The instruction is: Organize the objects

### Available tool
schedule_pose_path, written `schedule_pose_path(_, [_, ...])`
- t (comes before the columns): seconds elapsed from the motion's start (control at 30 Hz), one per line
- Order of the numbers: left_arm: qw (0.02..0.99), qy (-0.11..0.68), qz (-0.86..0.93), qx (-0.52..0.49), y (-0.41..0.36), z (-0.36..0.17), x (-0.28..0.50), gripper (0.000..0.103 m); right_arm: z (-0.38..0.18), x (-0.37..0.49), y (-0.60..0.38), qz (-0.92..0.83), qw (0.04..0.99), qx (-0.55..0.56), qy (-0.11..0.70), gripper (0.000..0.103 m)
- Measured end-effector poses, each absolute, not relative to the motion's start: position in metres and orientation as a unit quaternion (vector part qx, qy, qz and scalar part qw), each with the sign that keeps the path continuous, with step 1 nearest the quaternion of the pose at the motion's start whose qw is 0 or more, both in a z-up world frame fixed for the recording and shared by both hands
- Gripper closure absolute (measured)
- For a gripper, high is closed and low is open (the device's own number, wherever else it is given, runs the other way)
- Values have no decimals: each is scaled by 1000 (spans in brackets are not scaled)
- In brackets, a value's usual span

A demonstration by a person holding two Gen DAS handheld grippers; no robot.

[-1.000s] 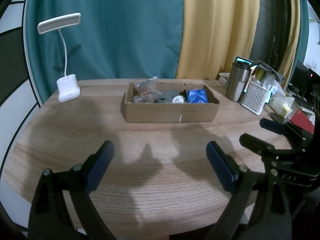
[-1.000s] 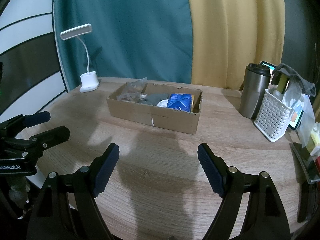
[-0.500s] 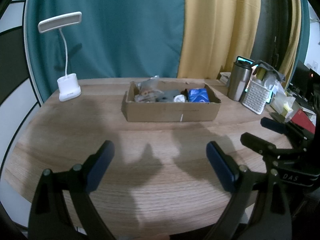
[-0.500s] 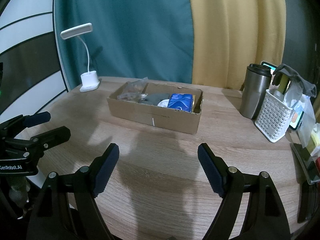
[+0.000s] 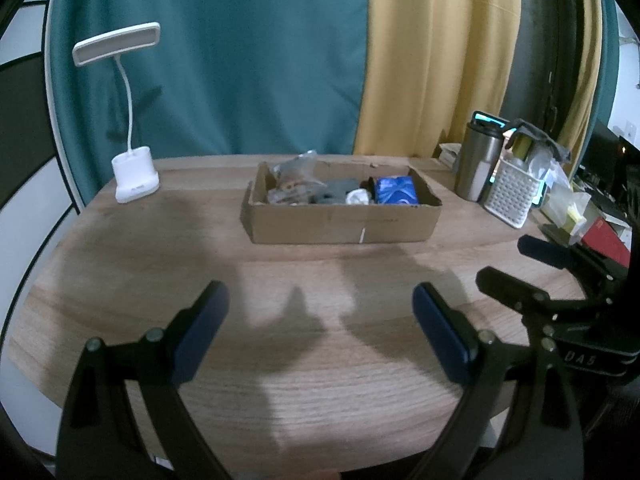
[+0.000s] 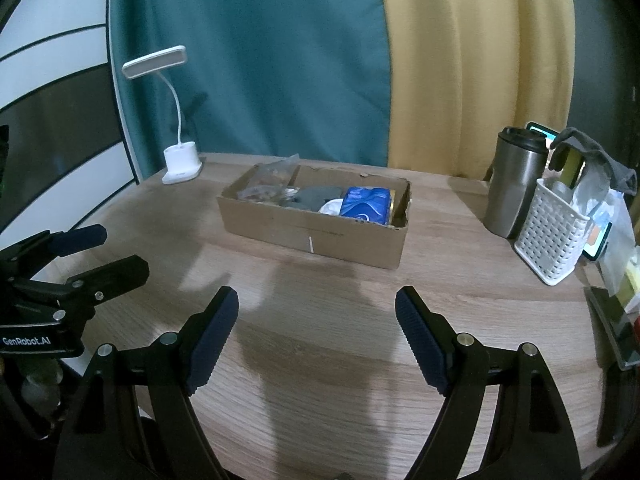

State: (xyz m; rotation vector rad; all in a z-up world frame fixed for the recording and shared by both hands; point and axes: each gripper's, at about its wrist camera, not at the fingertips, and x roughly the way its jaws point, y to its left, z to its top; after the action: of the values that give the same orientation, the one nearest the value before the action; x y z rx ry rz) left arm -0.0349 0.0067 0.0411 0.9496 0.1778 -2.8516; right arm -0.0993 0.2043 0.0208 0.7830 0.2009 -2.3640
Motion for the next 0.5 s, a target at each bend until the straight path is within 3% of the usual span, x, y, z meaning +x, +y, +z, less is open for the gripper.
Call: schedule_pose_path(0.5, [58,55,-943,324,6,33,-48,9,16,-109,203,-896,312,309,72,20])
